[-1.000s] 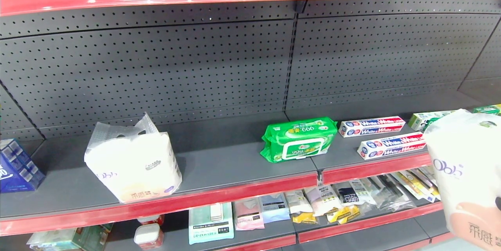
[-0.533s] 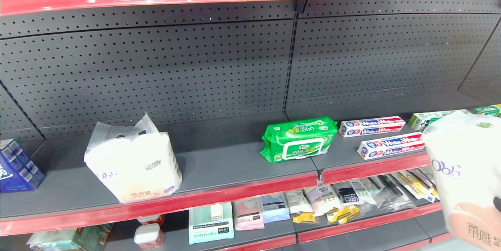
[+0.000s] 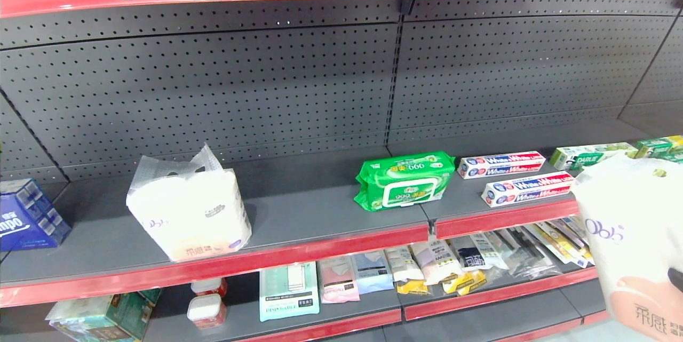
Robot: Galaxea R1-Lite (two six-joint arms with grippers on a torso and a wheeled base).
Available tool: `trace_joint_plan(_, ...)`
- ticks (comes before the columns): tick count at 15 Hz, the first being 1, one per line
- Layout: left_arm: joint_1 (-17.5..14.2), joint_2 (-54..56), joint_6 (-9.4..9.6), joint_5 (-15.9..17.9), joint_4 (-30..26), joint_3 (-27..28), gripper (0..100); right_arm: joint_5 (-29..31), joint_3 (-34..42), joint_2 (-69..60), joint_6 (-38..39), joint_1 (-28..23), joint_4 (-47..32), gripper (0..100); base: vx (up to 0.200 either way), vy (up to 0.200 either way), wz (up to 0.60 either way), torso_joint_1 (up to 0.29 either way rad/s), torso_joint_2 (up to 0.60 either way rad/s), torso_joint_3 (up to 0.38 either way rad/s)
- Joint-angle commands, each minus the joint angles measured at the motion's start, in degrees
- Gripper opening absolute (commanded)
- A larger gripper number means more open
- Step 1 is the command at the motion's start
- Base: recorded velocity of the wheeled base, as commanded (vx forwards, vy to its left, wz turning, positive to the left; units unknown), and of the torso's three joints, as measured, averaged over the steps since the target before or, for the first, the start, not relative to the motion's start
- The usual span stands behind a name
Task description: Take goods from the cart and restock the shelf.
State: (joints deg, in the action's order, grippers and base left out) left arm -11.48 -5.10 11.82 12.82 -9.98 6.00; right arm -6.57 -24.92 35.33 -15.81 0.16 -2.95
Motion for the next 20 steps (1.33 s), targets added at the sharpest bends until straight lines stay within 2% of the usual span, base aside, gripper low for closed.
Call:
trace_joint_plan(1,0.0,-0.4,-0.05,0.2,0.0,0.0,100,0.0,-0.3,0.1,-0.1,0.0,0.0,0,0.000,0.000,0.00,0.000,0.00,0.000)
trace_joint_plan(4,0.0,-0.4,-0.05,0.3,0.0,0.0,100,0.1,-0.3,0.0,-0.1,-0.1,0.0,0,0.000,0.000,0.00,0.000,0.00,0.000)
trace_joint_plan(20,0.0,-0.4,0.04,0.0,0.1,0.0,100,0.1,-1.8,1.0,-0.1,-0.1,0.1,0,0.000,0.000,0.60,0.002,0.00,0.002)
